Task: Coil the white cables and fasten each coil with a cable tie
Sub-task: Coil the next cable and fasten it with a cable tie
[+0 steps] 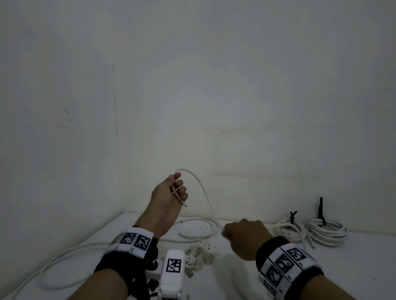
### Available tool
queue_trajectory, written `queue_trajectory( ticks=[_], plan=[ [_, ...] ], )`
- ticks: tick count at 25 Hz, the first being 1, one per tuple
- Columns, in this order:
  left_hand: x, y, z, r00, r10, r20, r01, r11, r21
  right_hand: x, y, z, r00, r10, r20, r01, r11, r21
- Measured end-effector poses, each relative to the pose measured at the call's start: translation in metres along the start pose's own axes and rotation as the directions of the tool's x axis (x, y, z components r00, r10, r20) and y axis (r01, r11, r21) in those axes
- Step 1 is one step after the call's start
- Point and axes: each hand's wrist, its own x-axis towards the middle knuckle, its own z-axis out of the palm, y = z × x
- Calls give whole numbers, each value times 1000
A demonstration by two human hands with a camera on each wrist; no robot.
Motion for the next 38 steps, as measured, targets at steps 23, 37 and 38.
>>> queue_trajectory(
  ticks=[23,37,38],
  plan=[
    [-23,-19,26,995,44,88,-97,547,831,2,16,-79,824,284,-491,315,491,812],
    [-37,-60,36,972,-197,129,117,879,463,-26,18,-21,908,171,-382,354,172,919],
    [-38,-65,37,966,-214,142,123,869,479,-27,21,-16,894,192,-406,364,221,905]
  ],
)
